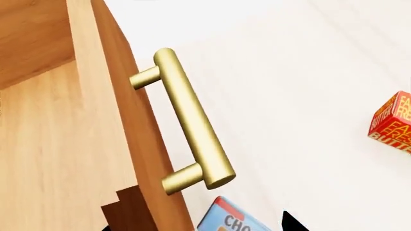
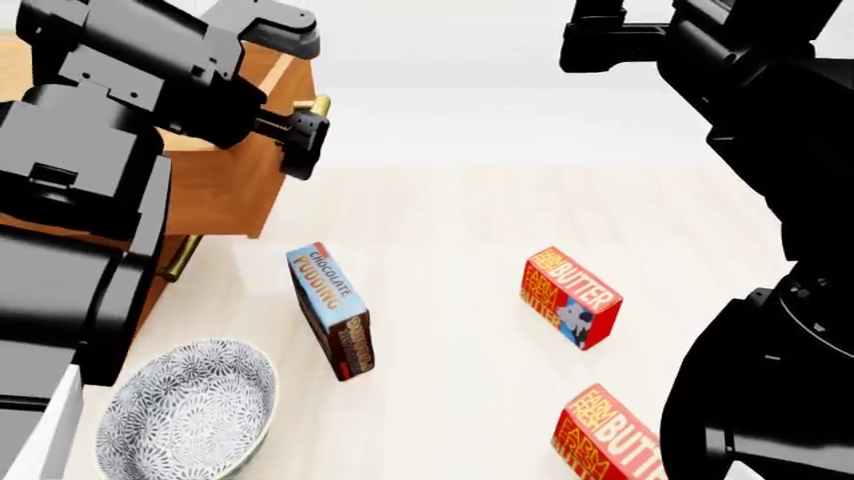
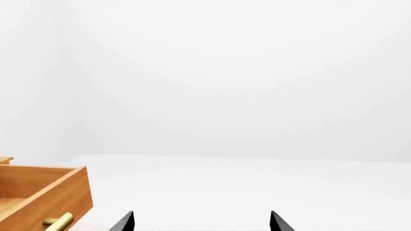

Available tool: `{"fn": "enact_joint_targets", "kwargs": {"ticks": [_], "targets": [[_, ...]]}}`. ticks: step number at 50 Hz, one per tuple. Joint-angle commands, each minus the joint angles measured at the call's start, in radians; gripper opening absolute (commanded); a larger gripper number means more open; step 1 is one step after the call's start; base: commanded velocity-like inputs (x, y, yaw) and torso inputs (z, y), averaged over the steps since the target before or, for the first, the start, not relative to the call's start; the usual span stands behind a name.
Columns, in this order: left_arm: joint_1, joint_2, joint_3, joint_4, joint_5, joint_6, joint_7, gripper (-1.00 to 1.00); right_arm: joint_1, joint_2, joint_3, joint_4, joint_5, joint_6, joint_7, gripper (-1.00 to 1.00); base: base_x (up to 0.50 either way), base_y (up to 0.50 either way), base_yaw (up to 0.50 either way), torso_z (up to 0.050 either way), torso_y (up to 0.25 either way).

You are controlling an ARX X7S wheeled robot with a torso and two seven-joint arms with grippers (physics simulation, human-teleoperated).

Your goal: Put the butter at the front in the top drawer of the cabinet and close it.

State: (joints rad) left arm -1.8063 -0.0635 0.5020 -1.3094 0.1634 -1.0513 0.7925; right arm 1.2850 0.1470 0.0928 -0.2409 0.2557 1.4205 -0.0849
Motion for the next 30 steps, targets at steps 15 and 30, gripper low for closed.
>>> {"fn": "enact_joint_targets", "kwargs": {"ticks": [15,30], "targets": [[-0.039,0.063,-0.230,0.001,-0.448,0.022,0.084,1.00,0.007,0.001,-0.004,-0.009,0.019,0.016,0.015,1.00,0.00,0.00,-0.01,0.000,0.000],[-0.116,0.062,-0.311,0.001,-0.321,0.072,-0.026,1.00,0.031,-0.001,0.004,-0.042,0.039,0.050,0.024,1.00,0.00,0.00,-0.01,0.000,0.000]]}}
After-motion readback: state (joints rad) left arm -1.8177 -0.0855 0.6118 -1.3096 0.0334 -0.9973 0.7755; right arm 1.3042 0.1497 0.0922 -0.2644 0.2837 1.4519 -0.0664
